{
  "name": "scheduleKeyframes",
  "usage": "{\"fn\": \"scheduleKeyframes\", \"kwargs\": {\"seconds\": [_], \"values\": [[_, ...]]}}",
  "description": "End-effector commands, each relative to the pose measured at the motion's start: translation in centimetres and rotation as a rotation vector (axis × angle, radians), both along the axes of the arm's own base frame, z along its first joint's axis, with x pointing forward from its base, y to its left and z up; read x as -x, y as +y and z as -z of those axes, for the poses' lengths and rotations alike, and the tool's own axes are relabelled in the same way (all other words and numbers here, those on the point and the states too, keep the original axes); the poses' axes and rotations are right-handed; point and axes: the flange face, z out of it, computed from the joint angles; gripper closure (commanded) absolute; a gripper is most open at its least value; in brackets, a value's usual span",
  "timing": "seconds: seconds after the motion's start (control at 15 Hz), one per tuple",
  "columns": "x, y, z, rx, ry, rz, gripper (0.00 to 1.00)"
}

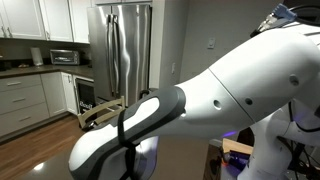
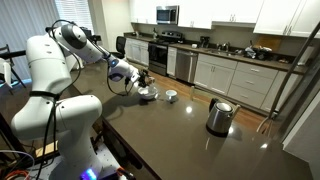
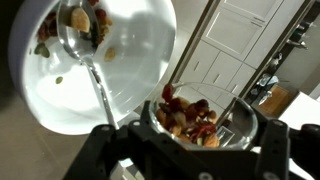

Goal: Pick up the small glass cup and pour its contents in the white bowl. Put the small glass cup back on the table.

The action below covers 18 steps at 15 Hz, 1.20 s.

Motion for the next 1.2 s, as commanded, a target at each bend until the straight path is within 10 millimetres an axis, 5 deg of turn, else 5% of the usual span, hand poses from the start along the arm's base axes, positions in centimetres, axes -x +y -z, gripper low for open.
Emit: {"fn": "scheduleKeyframes", "kwargs": {"seconds": [0.0, 0.33, 0.4, 1.13], "values": [[0.16, -0.03, -0.63, 0.06, -0.024, -0.024, 0.43], [-0.11, -0.57, -0.31, 0.076, -0.022, -0.022, 0.43], [0.05, -0.06, 0.19, 0.057, -0.015, -0.018, 0.18], [0.04, -0.28, 0.34, 0.061, -0.013, -0.015, 0.18]]}}
